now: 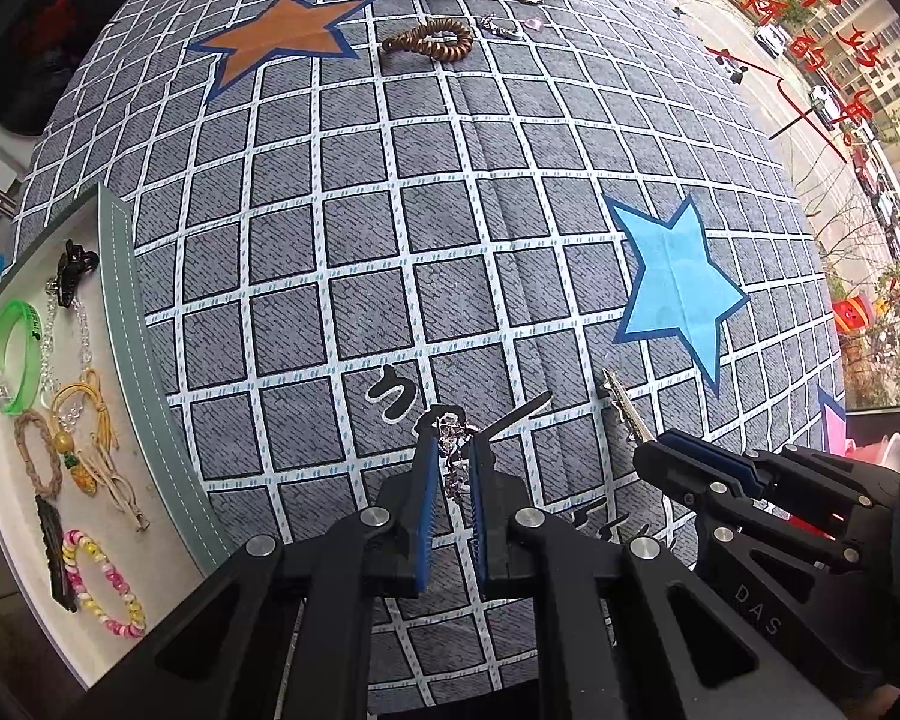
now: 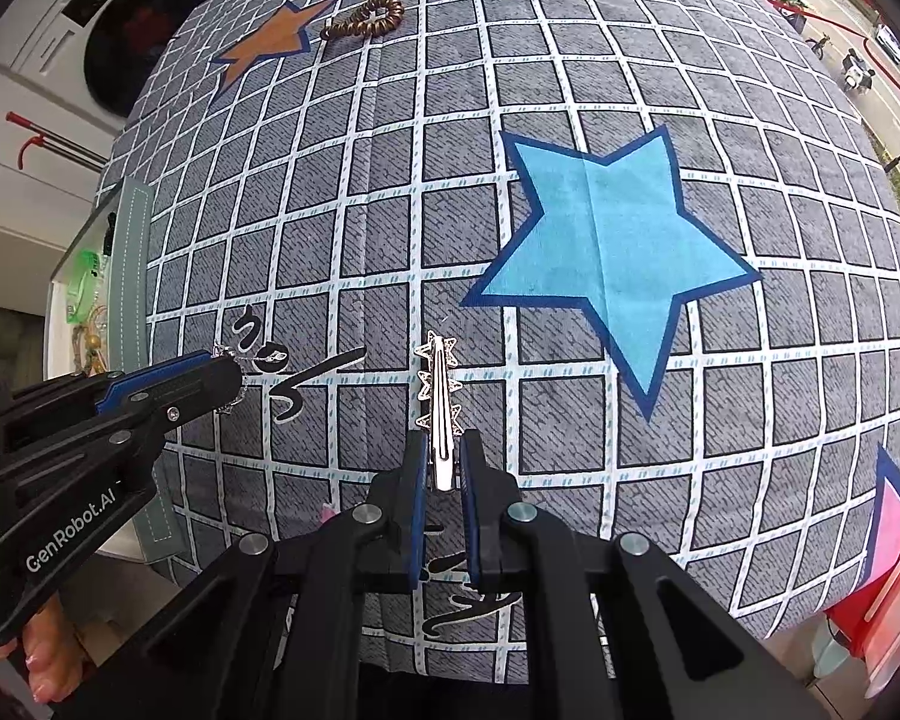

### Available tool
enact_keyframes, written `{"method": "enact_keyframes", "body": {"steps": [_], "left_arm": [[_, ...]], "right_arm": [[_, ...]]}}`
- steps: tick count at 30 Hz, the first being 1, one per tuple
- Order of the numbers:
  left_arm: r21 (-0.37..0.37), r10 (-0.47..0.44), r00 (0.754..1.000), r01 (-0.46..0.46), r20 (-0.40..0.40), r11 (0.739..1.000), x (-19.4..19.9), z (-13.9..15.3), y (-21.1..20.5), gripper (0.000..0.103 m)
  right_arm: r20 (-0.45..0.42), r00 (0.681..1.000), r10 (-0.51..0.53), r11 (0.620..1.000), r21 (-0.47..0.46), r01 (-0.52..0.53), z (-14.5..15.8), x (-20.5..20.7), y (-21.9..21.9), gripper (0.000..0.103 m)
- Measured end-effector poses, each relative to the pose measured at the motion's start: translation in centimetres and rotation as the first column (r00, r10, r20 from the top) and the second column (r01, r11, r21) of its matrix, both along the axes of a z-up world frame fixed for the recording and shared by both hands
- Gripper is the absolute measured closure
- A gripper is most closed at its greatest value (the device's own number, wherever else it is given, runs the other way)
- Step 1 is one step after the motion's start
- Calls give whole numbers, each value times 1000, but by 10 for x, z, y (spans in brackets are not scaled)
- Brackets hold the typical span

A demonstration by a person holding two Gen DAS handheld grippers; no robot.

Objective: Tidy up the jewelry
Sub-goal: 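Grasp the silver charm pin with the left tool while the right tool grasps the rhinestone hair clip, then carry the silver pin and rhinestone clip over the white tray with both tools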

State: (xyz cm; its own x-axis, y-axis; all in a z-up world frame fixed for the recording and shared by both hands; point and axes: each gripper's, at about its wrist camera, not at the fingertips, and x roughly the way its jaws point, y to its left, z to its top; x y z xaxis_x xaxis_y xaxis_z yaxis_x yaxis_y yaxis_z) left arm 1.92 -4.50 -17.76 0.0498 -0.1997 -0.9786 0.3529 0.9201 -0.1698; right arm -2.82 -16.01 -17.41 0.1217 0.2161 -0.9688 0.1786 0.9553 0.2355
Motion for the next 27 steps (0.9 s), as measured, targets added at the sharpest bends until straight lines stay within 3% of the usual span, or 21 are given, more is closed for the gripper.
{"method": "enact_keyframes", "body": {"steps": [11, 27], "left_arm": [[-25, 44, 999, -43, 32, 999, -6, 33, 37, 86], [-40, 125, 989, -122, 78, 992, -13, 54, 67, 86]], "right_arm": [[2, 1000, 18, 1000, 12, -18, 17, 7, 0, 92], [12, 999, 41, 999, 18, -42, 38, 15, 7, 92]]}}
